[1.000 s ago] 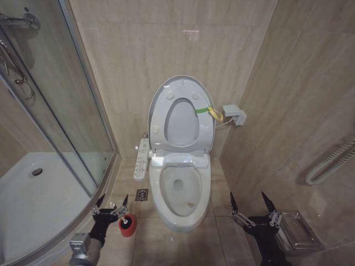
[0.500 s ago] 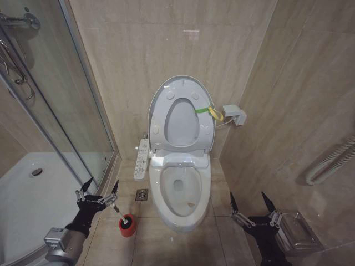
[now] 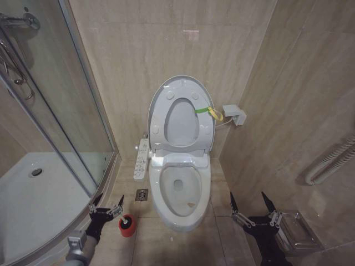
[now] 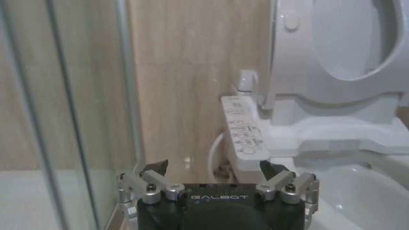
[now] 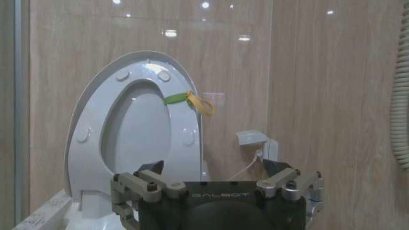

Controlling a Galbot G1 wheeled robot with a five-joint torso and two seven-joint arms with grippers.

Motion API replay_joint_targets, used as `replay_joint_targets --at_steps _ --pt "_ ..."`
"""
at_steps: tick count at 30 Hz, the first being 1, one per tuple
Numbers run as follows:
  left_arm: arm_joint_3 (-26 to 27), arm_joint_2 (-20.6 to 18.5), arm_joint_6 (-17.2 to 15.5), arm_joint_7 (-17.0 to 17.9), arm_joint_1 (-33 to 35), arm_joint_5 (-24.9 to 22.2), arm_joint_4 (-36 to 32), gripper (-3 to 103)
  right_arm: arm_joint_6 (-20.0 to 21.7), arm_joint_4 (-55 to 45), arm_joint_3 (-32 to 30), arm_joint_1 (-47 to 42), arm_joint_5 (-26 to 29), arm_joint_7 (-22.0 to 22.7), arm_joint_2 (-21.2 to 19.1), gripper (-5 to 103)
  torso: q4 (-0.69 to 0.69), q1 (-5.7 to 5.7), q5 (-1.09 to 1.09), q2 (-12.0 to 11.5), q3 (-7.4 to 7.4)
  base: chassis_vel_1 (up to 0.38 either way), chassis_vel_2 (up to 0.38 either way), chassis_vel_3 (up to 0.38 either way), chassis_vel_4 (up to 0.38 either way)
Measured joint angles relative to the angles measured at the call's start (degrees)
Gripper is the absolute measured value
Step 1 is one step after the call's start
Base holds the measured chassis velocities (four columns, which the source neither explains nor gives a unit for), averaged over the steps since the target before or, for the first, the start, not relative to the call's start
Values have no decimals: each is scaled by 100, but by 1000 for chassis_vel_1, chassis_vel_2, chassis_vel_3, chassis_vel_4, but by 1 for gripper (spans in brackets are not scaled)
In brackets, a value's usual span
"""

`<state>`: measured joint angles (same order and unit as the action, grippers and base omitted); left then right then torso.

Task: Open the toilet lid, clean the toilet bowl with a toilet brush, close the toilet lid, and flush.

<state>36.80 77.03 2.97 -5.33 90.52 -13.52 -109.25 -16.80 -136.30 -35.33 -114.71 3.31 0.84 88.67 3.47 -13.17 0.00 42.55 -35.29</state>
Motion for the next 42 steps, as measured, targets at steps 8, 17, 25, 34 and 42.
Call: replay_joint_targets --at_steps 8,17,25,34,42 --pt "-235 520 671 675 155 570 503 97 0 0 0 0 0 0 0 100 1 0 1 0 0 0 0 0 0" --pt "68 366 1174 570 67 431 1343 93 0 0 0 0 0 0 0 100 1 0 0 0 0 0 0 0 0" --pt "6 69 1714 108 -383 -44 2370 100 0 0 0 0 0 0 0 100 1 0 -1 0 0 0 0 0 0" --pt "-131 -196 2241 -250 -914 -161 3492 100 0 0 0 0 0 0 0 100 1 0 -1 0 0 0 0 0 0" --pt "-221 -424 2564 -719 -1279 -209 4157 100 0 0 0 0 0 0 0 100 0 0 -1 0 0 0 0 0 0"
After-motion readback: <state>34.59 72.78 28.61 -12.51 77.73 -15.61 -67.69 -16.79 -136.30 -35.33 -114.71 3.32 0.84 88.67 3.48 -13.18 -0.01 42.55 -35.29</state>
